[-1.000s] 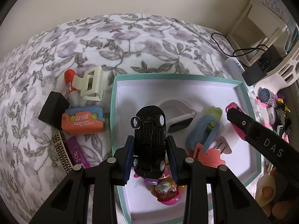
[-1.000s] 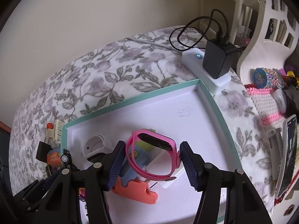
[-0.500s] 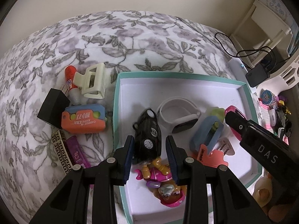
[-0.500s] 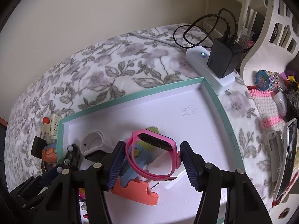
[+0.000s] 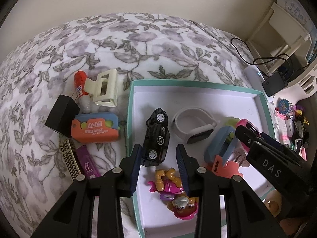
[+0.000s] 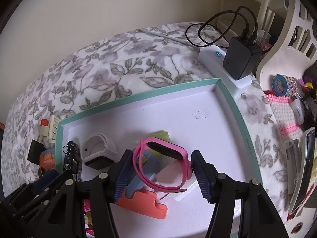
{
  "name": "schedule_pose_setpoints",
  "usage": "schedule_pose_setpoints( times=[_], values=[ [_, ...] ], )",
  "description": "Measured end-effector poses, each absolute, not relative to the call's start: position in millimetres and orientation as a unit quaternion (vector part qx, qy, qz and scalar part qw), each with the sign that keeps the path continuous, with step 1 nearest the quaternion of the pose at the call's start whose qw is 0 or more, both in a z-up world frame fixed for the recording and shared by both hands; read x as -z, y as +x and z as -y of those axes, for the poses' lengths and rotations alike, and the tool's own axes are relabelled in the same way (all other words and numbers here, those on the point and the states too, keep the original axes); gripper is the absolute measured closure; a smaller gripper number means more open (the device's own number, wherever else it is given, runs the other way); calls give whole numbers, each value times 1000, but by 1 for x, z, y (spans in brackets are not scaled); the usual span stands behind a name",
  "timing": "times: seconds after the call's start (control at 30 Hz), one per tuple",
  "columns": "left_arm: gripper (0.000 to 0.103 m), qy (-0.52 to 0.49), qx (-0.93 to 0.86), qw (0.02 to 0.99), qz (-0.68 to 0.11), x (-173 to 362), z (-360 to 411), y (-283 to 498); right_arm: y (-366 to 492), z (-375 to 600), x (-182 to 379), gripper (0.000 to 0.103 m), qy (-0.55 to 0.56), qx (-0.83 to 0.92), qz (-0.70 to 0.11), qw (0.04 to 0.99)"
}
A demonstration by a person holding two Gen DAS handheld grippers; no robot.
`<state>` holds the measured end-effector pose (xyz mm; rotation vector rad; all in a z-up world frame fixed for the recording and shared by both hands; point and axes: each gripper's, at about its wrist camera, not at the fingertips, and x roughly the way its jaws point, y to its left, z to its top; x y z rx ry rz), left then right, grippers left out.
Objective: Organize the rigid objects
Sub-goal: 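Open the left tool to drop the car while the right tool releases the band into the tray, then move both tools back from the tray to the pile of items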
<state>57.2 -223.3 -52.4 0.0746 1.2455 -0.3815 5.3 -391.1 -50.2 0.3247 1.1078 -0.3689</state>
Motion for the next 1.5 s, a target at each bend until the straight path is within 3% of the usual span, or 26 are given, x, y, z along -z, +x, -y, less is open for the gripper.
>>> schedule_pose_setpoints(
  times=[0.13, 0.43, 0.5, 0.57, 0.63, 0.73, 0.8, 0.87, 0.97, 1.5],
  values=[
    [58, 33, 171, 798, -577, 50, 220, 59, 5, 389, 39, 38, 144, 173, -509, 831],
    [56, 29, 152, 806, -571, 47, 211, 63, 6, 380, 30, 35, 130, 169, -504, 837],
    [51, 29, 148, 808, -569, 46, 209, 64, 7, 379, 31, 32, 128, 167, -504, 838],
    [39, 25, 139, 812, -567, 46, 205, 66, 8, 377, 34, 32, 125, 164, -508, 836],
    [36, 23, 126, 816, -563, 45, 200, 68, 9, 376, 36, 31, 123, 162, -511, 835],
    [15, 22, 100, 825, -557, 45, 191, 72, 9, 375, 36, 15, 119, 163, -507, 838],
    [14, 19, 85, 829, -552, 46, 184, 74, 9, 373, 36, 11, 113, 163, -505, 840],
    [13, 13, 71, 833, -549, 46, 177, 77, 10, 372, 36, 0, 109, 163, -504, 841],
    [6, 8, 50, 839, -542, 46, 168, 80, 11, 371, 38, 0, 110, 162, -503, 842],
    [6, -22, 36, 842, -539, 44, 144, 87, 11, 366, 32, 0, 157, 114, -465, 864]
  ],
)
